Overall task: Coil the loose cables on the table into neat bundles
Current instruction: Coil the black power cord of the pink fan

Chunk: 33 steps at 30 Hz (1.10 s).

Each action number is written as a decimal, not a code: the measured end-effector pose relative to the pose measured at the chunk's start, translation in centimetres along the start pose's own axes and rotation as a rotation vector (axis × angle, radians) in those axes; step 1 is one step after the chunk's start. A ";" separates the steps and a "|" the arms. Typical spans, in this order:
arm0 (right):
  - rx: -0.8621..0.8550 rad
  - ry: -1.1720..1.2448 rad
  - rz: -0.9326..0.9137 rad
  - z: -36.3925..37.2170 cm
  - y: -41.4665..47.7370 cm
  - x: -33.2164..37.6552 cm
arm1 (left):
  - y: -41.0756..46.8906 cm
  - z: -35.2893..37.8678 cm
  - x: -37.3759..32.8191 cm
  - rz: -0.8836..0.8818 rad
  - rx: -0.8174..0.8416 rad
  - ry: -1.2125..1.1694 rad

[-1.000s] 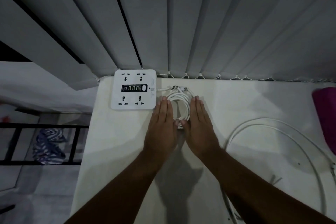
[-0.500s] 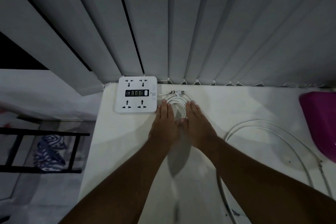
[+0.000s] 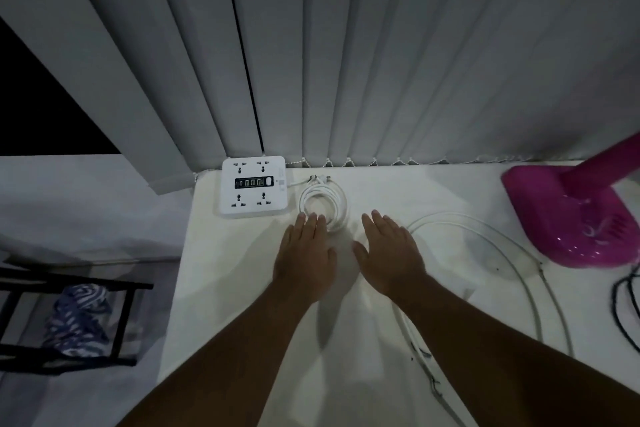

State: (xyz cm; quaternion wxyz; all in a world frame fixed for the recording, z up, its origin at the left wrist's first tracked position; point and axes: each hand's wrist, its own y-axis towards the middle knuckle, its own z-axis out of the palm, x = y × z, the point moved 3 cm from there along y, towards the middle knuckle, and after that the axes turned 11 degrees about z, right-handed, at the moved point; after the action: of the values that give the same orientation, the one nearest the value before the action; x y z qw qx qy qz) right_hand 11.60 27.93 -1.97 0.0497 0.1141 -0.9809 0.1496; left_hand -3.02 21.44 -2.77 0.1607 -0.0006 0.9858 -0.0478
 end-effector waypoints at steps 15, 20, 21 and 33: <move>-0.056 -0.112 -0.115 -1.3 -5.1 -15.7 | -2.2 4.2 -16.2 -0.101 -0.019 0.027; -0.024 -0.156 -0.140 -2.0 -6.3 -23.2 | -2.1 6.0 -23.8 -0.112 -0.015 -0.005; -0.024 -0.147 -0.129 -2.3 -6.7 -24.4 | -2.0 6.1 -25.0 -0.106 -0.018 -0.005; -0.118 -0.089 0.012 -4.6 -12.9 -34.3 | -2.8 8.2 -35.6 0.051 -0.031 0.013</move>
State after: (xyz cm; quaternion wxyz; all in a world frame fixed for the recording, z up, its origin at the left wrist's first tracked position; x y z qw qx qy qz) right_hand 48.22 24.54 1.51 0.0120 0.1114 -0.9899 0.0868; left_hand 33.32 18.50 1.07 0.1553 0.0225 0.9872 -0.0282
